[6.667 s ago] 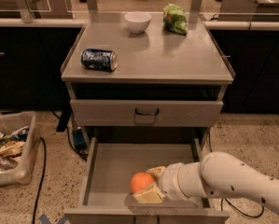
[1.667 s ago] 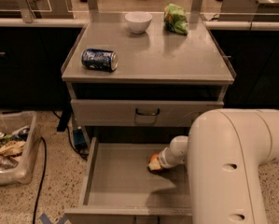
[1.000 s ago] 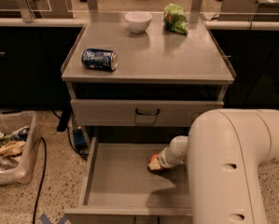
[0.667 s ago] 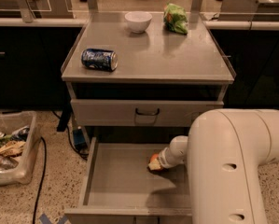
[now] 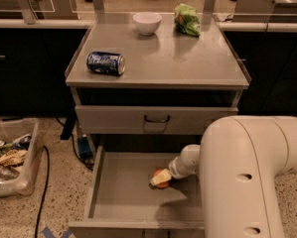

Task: Place orange into middle drawer

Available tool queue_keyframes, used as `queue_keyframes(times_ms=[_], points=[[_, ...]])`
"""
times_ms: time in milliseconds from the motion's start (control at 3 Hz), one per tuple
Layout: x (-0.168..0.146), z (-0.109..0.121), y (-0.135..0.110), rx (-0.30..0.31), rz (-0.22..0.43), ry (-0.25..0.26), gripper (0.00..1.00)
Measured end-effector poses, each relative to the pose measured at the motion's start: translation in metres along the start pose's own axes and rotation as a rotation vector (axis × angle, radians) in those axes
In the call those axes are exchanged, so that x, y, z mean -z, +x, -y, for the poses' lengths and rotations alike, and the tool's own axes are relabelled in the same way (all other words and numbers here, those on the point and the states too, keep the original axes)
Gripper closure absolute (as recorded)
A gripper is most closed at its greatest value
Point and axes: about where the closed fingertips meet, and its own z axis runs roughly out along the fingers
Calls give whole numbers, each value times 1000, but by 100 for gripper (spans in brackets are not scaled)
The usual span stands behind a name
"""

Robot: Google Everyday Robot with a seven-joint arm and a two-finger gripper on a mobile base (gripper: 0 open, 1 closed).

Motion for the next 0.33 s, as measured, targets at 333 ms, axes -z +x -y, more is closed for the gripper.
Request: queue_keyframes(times_ms=[333], points=[[7, 0, 0, 2, 13, -1, 0]])
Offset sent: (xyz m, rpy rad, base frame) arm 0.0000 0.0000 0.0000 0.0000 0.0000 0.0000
